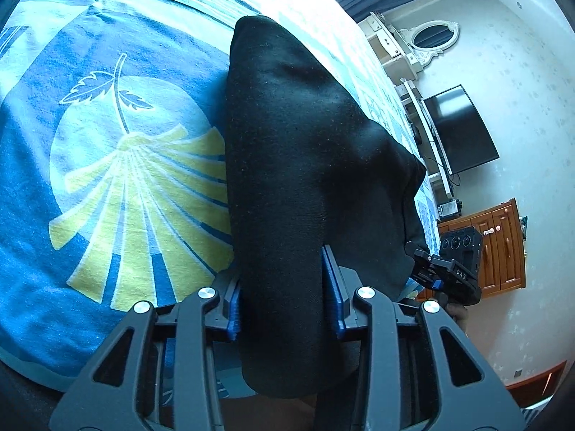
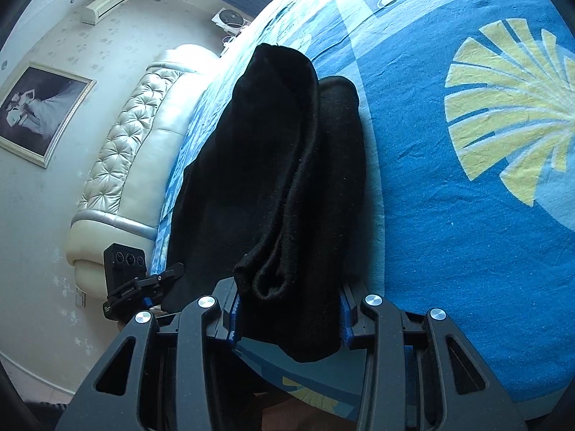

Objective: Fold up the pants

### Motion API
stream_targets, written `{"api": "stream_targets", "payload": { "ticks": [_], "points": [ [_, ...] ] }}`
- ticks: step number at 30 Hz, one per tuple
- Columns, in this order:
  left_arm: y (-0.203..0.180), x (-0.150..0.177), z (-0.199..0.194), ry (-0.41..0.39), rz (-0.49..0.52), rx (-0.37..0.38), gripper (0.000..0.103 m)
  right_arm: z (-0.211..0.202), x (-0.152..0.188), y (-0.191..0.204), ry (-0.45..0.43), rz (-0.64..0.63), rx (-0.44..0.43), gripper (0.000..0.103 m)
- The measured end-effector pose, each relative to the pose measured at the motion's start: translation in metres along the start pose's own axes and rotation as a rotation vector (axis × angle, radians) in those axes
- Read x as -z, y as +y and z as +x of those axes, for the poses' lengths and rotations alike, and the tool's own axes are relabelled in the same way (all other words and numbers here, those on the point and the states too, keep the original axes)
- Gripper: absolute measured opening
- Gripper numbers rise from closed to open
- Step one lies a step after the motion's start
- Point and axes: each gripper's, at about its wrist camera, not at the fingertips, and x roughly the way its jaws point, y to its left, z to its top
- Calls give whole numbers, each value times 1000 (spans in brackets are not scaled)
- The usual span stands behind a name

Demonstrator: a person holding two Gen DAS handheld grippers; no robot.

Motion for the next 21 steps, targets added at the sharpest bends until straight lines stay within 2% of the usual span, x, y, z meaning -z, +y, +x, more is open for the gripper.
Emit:
{"api": "stream_targets", "payload": {
  "ticks": [11, 12, 17, 19, 21],
  "points": [
    [7, 0, -1, 1, -6, 12, 39, -1, 1, -1, -9, 14, -10, 43],
    [8, 0, -1, 1, -5, 14, 43, -1, 1, -2, -12, 23, -19, 45],
    [13, 3, -12, -9, 13, 48, 51, -6, -1, -5, 11, 30, -60, 55],
    [14, 4, -25, -36, 36, 58, 63, -15, -4, -7, 16, 22, -45, 59],
    [16, 4, -39, -73, 53, 64, 67, -30, -10, -10, -23, 32, -27, 67]
  ]
}}
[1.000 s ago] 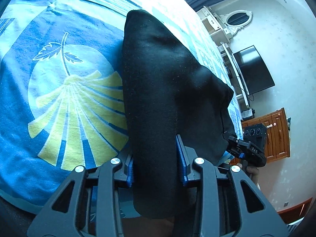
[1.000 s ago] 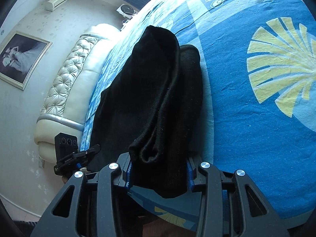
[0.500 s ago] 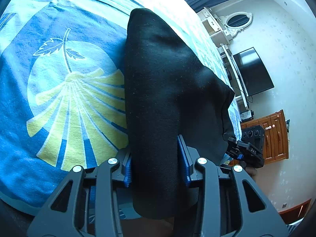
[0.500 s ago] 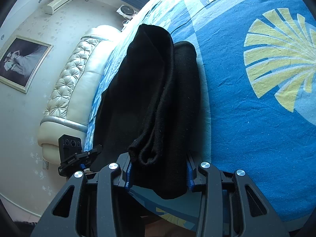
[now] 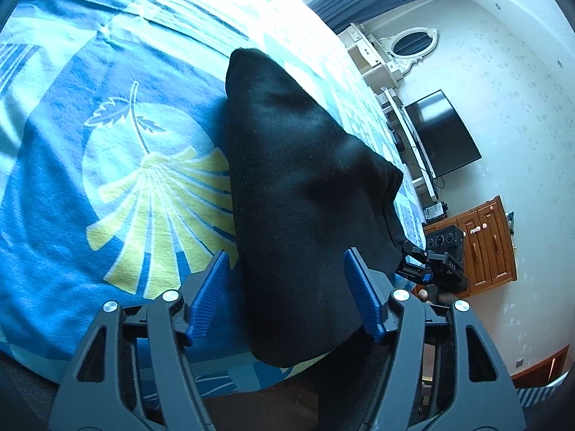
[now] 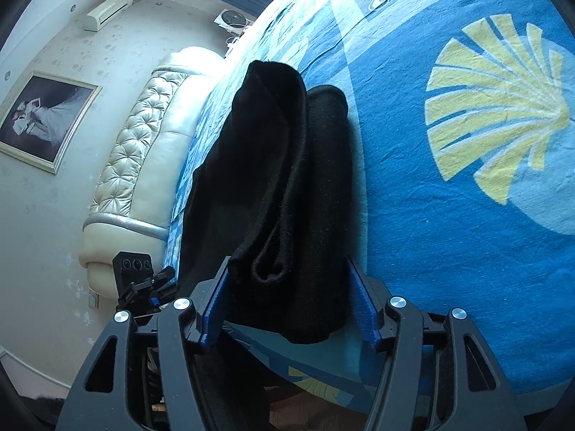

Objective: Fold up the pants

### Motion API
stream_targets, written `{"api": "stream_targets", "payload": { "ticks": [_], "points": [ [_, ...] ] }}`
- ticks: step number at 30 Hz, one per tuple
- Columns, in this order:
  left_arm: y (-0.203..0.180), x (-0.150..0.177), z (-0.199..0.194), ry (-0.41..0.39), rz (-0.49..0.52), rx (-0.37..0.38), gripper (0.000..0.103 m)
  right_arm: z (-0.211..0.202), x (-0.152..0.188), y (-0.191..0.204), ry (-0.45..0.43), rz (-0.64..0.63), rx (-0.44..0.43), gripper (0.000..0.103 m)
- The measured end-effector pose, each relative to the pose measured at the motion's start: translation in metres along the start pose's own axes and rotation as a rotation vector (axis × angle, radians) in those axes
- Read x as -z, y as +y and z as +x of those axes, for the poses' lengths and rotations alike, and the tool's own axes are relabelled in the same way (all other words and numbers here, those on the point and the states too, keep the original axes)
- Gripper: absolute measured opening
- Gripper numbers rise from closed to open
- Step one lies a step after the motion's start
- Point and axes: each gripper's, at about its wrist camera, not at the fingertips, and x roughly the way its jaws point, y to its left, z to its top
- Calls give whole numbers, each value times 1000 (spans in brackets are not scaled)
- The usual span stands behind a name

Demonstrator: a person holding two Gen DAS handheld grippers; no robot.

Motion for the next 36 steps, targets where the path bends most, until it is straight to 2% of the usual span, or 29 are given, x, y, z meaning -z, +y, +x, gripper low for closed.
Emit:
{"api": "stream_targets", "payload": {
  "ticks": [4, 8, 12, 17, 18, 19, 21, 25, 29, 32, 36],
  "points": [
    [8, -19, -1, -14, 13, -52, 73, -11, -23, -4, -71, 35, -35, 71],
    [20, -51, 27, 23, -27, -44, 73, 10, -52, -1, -89, 27, -49, 72],
    [26, -85, 55, 29, -37, -53, 77, 45, -79, -3, -59, 37, -44, 73],
    [41, -109, 78, 29, -92, -19, 78, 73, -96, 7, -22, -6, -25, 71],
    [41, -111, 82, 30, -81, -24, 63, 77, -95, 10, -13, -27, -7, 56],
    [40, -112, 87, 51, -69, -27, 35, 80, -94, 11, -2, -32, 4, 51],
    [40, -110, 91, 57, -78, -40, 32, 79, -92, 10, -19, -33, 1, 41],
    [28, -110, 84, 38, -33, -84, 25, 73, -90, 15, -58, -44, -12, 36],
    [15, -120, 77, 19, 19, -155, 23, 70, -100, 26, -81, -76, -38, 34],
    [15, -138, 74, -14, 54, -198, 22, 80, -117, 35, -84, -101, -44, 34],
    [30, -174, 70, -39, 33, -219, 22, 104, -150, 51, -107, -119, -72, 33]
  ]
}}
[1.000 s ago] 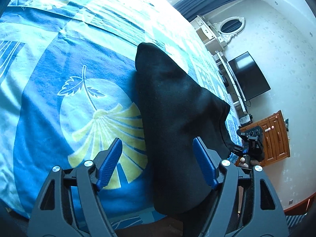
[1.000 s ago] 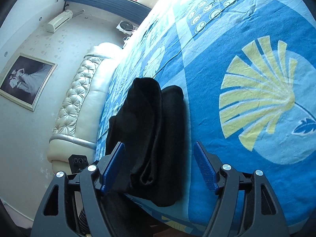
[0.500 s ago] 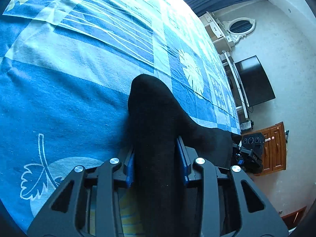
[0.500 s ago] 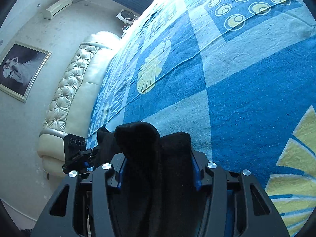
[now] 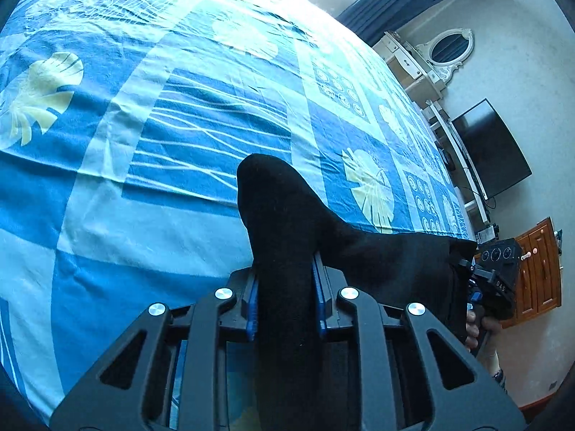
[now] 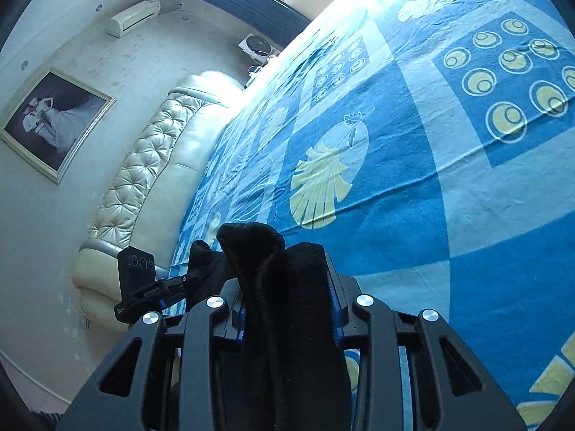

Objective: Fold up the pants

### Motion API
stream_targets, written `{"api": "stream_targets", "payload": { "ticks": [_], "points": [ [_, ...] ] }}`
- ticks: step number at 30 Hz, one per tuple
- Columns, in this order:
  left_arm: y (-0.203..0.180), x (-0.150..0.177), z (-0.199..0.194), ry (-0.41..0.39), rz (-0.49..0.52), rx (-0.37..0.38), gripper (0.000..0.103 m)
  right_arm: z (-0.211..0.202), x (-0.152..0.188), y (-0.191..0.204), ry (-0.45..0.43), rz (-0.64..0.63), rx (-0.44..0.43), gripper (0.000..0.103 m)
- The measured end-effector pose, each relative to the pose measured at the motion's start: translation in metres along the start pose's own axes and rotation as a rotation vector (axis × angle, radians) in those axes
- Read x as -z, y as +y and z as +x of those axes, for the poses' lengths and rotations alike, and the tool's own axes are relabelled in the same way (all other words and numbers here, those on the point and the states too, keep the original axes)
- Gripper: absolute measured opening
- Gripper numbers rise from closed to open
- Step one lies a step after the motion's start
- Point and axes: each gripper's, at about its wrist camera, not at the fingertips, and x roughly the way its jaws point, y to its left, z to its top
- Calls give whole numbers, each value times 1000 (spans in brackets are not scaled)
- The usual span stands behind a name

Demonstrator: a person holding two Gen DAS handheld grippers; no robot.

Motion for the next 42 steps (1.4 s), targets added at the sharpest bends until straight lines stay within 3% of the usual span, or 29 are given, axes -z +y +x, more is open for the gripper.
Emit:
{"api": "stream_targets", "payload": {
  "ticks": [6, 9, 12, 34, 42],
  "points": [
    [18, -45, 11, -29, 30, -96, 22, 48, -34, -6, 0, 16, -5, 33],
    [19, -45, 25, -15, 77, -150, 23, 64, -32, -37, 28, 90, 26, 33],
    [18, -38, 26, -44, 124, -157, 24, 63, -26, -51, 6, 100, -40, 32],
    [46, -23, 31, -143, 57, -14, 33, 60, -21, -54, -38, 55, -106, 31],
    [41, -17, 32, -180, 102, -34, 35, 57, -20, -59, -51, 50, -142, 31]
  ]
}}
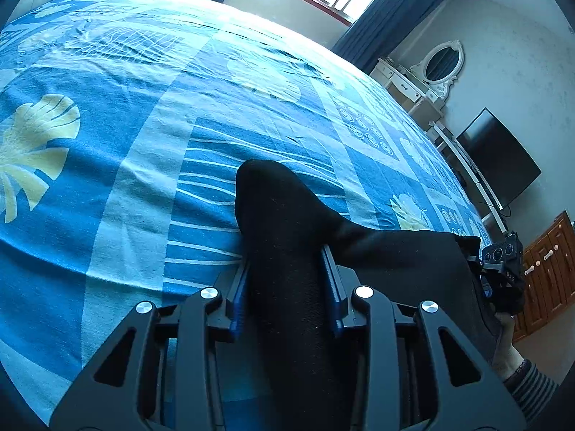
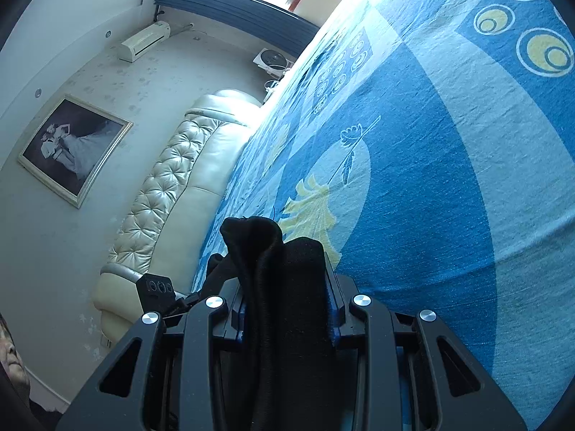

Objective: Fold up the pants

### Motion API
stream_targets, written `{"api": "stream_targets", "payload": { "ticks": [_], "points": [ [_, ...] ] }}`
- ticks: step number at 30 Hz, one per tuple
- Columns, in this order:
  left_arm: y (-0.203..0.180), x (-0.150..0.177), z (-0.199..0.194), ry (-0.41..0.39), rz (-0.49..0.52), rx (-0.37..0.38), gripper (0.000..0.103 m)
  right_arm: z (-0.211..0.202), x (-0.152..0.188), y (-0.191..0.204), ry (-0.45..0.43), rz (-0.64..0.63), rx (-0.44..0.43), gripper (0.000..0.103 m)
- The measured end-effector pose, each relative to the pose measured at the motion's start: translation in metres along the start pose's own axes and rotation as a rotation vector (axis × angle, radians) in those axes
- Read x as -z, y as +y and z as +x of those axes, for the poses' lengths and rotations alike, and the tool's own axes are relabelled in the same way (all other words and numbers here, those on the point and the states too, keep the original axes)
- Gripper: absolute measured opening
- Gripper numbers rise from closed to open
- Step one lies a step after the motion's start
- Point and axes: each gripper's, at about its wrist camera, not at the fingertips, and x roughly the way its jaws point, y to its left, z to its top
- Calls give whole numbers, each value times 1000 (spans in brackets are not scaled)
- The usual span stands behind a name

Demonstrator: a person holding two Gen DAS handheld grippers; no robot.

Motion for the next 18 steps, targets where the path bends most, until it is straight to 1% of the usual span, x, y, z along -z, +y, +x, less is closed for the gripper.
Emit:
{"api": "stream_targets", "payload": {
  "ticks": [4, 18],
  "points": [
    [0, 0, 1, -3, 3, -1, 38, -2, 0, -2, -3, -3, -6, 31],
    [1, -1, 4, -1, -6, 17, 41, -3, -1, -1, -6, -4, -25, 32]
  ]
}}
